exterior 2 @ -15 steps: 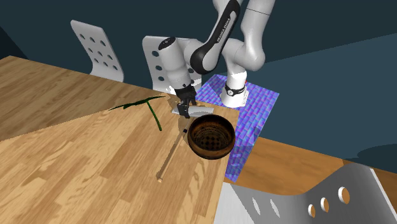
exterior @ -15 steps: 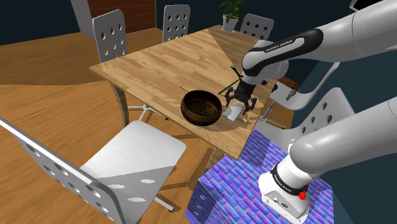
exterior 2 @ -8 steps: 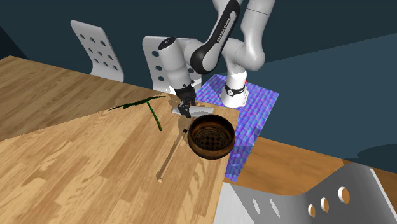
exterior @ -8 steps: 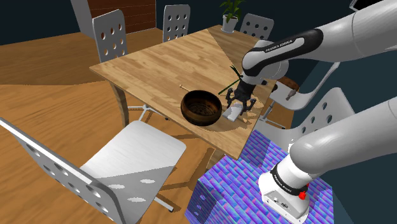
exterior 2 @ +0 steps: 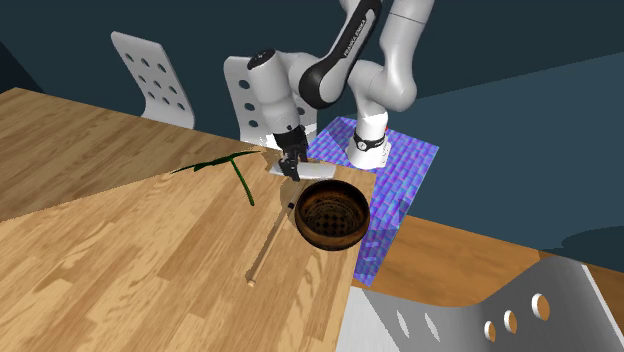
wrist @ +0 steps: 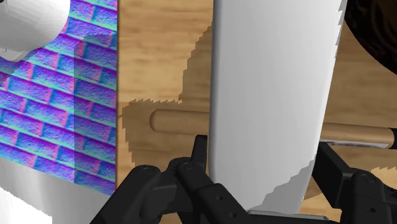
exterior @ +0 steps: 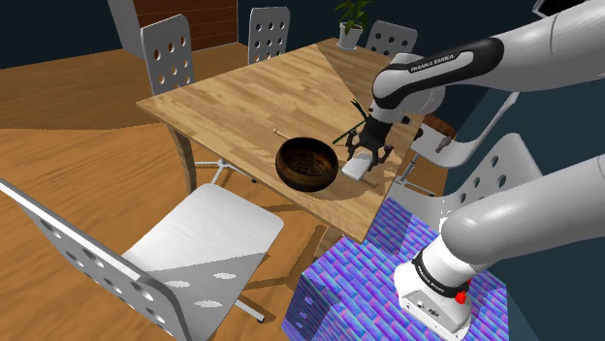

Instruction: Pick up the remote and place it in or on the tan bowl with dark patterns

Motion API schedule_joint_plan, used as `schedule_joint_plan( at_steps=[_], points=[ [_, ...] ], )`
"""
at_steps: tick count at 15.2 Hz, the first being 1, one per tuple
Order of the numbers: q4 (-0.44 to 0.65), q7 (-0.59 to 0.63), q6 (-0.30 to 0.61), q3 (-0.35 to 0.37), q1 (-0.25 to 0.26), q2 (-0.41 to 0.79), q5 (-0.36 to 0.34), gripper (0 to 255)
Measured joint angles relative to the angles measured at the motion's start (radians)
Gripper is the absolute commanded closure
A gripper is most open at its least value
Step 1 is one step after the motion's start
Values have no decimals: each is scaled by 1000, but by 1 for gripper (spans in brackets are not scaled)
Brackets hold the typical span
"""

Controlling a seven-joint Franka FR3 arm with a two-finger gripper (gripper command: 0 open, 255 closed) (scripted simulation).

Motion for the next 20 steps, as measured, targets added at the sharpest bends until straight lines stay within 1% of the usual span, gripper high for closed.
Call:
schedule_joint_plan(
  at_steps=[8,20],
  points=[
    [56,26,-123,-1,-7,-69,-19,255],
    [170,60,-299,-2,-11,-134,-35,255]
  ],
)
